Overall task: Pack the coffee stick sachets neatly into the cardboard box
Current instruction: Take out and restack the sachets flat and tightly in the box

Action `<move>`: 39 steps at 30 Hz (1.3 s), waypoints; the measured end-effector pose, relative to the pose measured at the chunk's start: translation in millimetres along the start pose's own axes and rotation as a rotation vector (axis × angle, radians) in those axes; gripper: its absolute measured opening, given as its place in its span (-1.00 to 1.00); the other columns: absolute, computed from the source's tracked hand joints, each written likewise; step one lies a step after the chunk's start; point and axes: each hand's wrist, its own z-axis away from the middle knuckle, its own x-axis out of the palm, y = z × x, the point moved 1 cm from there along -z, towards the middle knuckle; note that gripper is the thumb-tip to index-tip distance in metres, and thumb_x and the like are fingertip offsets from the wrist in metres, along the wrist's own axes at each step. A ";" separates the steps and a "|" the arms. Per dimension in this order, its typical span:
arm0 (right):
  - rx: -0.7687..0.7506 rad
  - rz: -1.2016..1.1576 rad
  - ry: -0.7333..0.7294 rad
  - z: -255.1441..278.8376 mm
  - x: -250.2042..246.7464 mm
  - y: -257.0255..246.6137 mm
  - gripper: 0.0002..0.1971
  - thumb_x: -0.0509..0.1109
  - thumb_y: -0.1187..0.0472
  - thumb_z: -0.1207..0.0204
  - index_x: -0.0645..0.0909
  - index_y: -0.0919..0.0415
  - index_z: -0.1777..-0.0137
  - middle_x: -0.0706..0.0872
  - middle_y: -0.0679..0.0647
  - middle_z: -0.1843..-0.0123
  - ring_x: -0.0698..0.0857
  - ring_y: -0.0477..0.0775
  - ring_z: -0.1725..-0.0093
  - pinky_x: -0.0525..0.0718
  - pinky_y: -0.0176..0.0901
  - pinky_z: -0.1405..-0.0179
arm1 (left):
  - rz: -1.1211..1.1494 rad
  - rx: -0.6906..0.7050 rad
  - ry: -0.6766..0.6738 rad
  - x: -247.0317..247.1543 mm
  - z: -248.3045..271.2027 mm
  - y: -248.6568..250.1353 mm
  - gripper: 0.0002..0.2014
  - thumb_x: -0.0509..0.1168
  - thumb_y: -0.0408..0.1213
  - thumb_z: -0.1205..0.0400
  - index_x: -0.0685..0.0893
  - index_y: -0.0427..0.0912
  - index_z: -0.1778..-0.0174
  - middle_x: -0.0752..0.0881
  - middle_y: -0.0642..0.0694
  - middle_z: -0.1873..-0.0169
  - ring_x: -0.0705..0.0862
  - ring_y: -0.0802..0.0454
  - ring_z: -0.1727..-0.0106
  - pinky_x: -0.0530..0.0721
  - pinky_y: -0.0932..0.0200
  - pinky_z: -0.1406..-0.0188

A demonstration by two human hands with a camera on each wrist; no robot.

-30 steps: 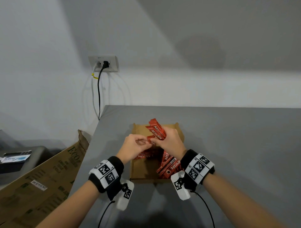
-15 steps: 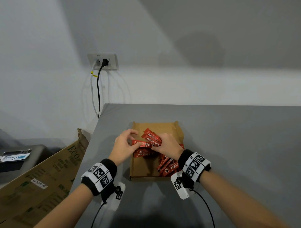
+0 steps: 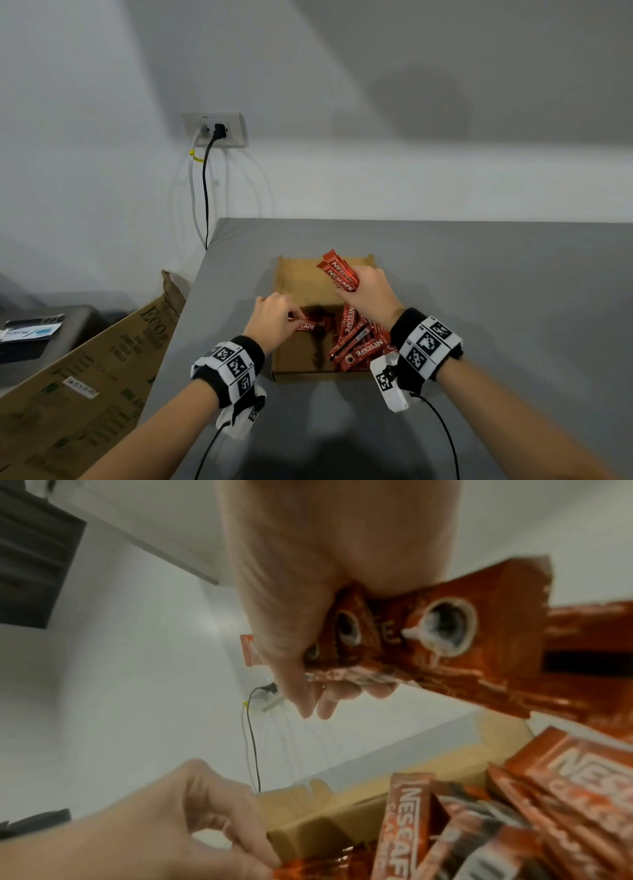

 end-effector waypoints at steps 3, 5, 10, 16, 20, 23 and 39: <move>-0.005 -0.044 0.038 4.3 -7.2 2.1 -0.84 0.44 0.26 -0.48 0.58 0.32 0.27 0.58 0.00 0.41 0.58 -0.04 0.43 0.61 -0.24 0.39 | -0.075 -0.005 0.003 6.3 0.6 0.2 -0.87 0.33 -0.11 -0.60 0.78 0.01 0.10 0.71 0.10 0.01 0.53 0.08 -0.12 0.31 0.10 -0.12; 0.000 -0.057 0.040 6.2 -7.5 4.5 -0.85 0.44 0.27 -0.49 0.59 0.32 0.25 0.58 -0.02 0.41 0.57 -0.06 0.44 0.59 -0.32 0.43 | -0.091 -0.013 0.003 9.0 1.1 -0.7 -0.87 0.33 -0.11 -0.60 0.78 0.02 0.09 0.71 0.11 0.02 0.53 0.09 -0.12 0.24 0.12 -0.06; -0.023 -0.063 0.023 9.2 0.2 8.8 -0.84 0.44 0.26 -0.49 0.58 0.29 0.27 0.57 -0.02 0.41 0.53 -0.10 0.46 0.54 -0.41 0.45 | -0.095 -0.008 0.002 8.8 0.8 -0.8 -0.89 0.34 -0.12 -0.58 0.75 0.00 0.08 0.69 0.10 0.01 0.54 0.09 -0.13 0.23 0.11 -0.09; -0.023 -0.096 -0.052 11.4 6.4 1.0 -0.81 0.50 0.28 -0.43 0.52 0.18 0.07 0.57 -0.10 0.27 0.57 -0.22 0.33 0.54 -0.59 0.39 | 0.261 0.015 0.219 -13.2 1.0 6.8 -0.84 0.27 -0.31 -0.63 0.69 -0.13 -0.08 0.69 0.03 0.07 0.63 0.17 0.10 0.55 0.39 0.00; -0.009 -0.194 -0.138 11.5 14.2 -7.6 -0.63 0.52 0.33 -0.39 0.43 0.20 -0.10 0.62 -0.04 0.14 0.65 -0.15 0.27 0.61 -0.48 0.38 | 0.536 0.037 0.165 -36.0 -0.9 32.8 -0.77 0.28 -0.31 -0.64 0.62 -0.19 -0.21 0.70 0.01 0.02 0.65 0.28 0.09 0.58 0.50 0.06; -0.016 -0.254 -0.212 9.7 16.0 -13.6 -0.60 0.50 0.37 -0.39 0.41 0.25 -0.14 0.63 -0.01 0.14 0.64 -0.26 0.48 0.60 -0.42 0.50 | 0.661 -0.009 0.100 -37.7 -0.4 36.7 -0.80 0.35 -0.35 -0.58 0.63 -0.11 -0.11 0.76 -0.07 0.12 0.75 0.04 0.11 0.71 0.09 -0.03; -0.004 -0.186 -0.027 14.0 1.3 -3.6 -0.86 0.36 0.37 -0.51 0.52 0.24 -0.04 0.55 -0.05 0.31 0.51 -0.18 0.43 0.49 -0.52 0.50 | 0.058 0.177 -0.453 -4.8 20.6 21.5 -0.53 0.41 -0.20 -0.53 0.55 -0.14 -0.37 0.60 -0.04 -0.22 0.56 0.16 -0.03 0.55 0.34 -0.07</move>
